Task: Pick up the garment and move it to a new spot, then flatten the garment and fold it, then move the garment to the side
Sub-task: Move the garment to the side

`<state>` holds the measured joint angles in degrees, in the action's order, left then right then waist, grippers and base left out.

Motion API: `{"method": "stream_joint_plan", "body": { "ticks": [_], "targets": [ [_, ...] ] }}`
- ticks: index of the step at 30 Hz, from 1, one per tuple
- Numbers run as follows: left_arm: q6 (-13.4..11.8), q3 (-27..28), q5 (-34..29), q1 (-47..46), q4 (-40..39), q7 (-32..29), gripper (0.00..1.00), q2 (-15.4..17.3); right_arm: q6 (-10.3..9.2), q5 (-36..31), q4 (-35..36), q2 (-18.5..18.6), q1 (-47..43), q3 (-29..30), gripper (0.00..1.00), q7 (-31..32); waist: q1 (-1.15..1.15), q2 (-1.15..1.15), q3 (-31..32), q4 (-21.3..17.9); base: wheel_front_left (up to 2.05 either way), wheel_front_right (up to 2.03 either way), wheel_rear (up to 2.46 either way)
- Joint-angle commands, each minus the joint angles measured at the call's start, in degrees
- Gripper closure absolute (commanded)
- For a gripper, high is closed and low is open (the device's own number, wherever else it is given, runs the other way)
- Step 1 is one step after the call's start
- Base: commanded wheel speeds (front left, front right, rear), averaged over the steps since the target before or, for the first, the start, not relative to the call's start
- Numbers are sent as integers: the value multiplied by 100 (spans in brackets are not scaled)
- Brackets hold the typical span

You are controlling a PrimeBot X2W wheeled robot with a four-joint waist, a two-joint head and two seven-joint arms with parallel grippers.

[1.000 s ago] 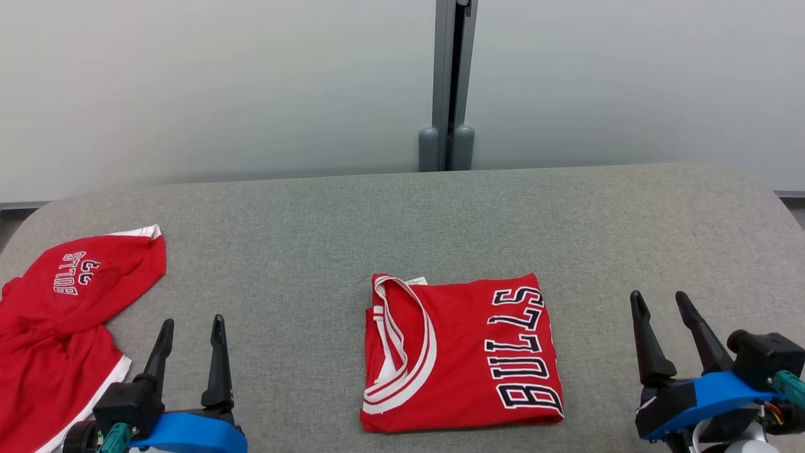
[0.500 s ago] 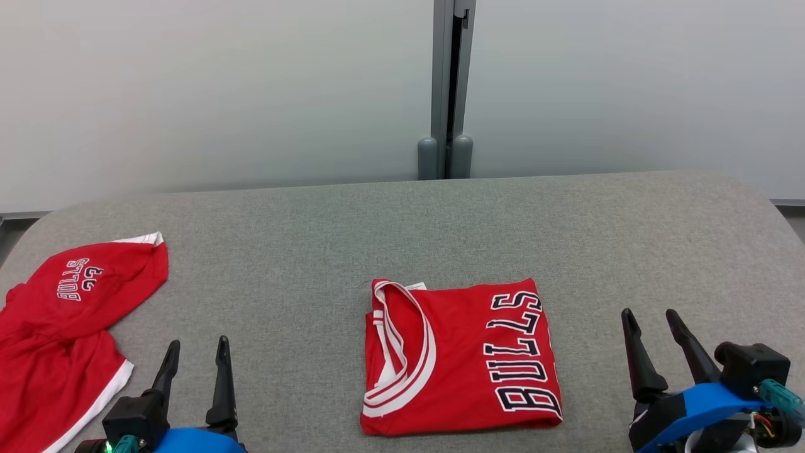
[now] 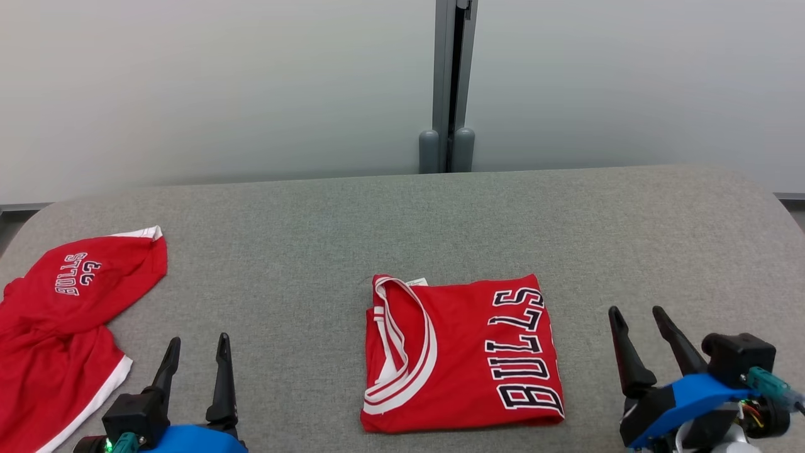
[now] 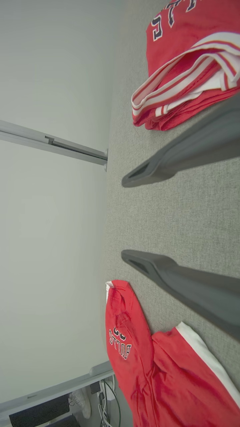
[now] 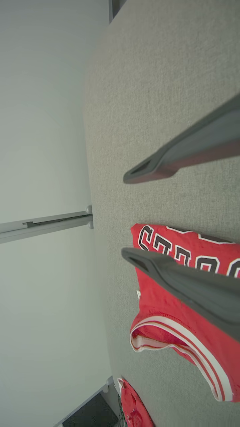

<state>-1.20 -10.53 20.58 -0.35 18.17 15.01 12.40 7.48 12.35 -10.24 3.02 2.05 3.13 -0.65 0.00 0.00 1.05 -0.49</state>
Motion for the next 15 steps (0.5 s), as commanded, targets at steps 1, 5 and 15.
{"method": "stream_joint_plan", "body": {
  "ticks": [1,5,15],
  "targets": [
    [1,3,-27,-94,-25,22,0,2,3,45,80,0,189,-74,0,151,0,0,-27,5,0,0,0],
    [0,20,-35,-135,-76,22,0,19,3,125,55,-2,433,-121,0,803,0,0,-85,30,0,0,0],
    [60,-100,-111,-340,-158,20,0,23,3,610,-1205,-7,1252,16,0,2126,0,0,-334,299,0,0,0]
  ]
}}
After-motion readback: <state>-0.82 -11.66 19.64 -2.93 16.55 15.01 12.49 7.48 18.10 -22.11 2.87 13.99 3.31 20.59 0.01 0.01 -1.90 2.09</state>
